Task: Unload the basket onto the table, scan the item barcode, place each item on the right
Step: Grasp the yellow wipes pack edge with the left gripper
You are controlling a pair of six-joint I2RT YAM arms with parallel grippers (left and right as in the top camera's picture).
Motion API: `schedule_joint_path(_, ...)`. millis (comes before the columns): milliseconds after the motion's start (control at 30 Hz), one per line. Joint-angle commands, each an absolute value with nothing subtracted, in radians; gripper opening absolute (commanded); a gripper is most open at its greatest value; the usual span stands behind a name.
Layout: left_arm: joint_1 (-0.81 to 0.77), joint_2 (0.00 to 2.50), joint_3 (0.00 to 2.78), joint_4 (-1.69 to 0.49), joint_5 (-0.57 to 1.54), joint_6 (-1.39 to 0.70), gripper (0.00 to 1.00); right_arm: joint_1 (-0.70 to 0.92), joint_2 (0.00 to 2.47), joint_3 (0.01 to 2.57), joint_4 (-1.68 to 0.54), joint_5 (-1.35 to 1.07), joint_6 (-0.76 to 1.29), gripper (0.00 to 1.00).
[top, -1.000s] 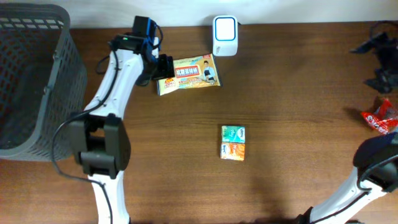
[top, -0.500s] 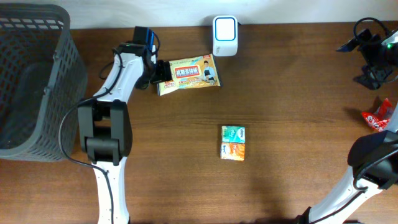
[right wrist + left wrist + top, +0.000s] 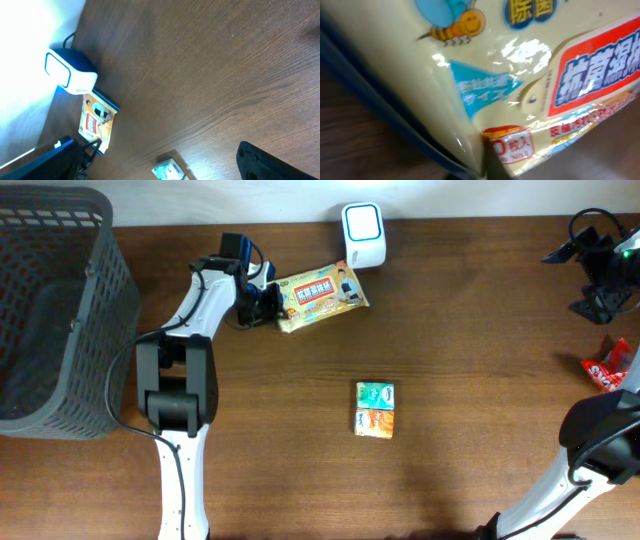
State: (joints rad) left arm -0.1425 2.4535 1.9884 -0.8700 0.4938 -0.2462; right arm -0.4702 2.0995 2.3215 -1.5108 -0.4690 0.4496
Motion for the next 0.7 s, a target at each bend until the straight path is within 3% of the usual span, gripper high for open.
schedule_joint_path(0,-0.13,2.485,1.982,-0.898,0.517,-0.233,0.0,-0.465,2.101,2.321,-1.511,-0.456,0.453,0.99)
schedule_joint_path(167,-0.098,2.479,2.054,-1.039,0.5,-0.175,0.0,-0.465,2.101,2.321,-1.511,-0.456,0.453,0.99)
schedule_joint_path(333,-0.084,2.407,2.178,-1.266,0.234,-0.162,0.0,-0.465,2.101,2.321,-1.511,-0.456,0.453,0.98)
schedule_joint_path(667,-0.084,2.167,2.264,-1.366,0.051,-0.162,0.0,-0.465,2.101,2.321,-1.511,-0.456,0.453,0.98)
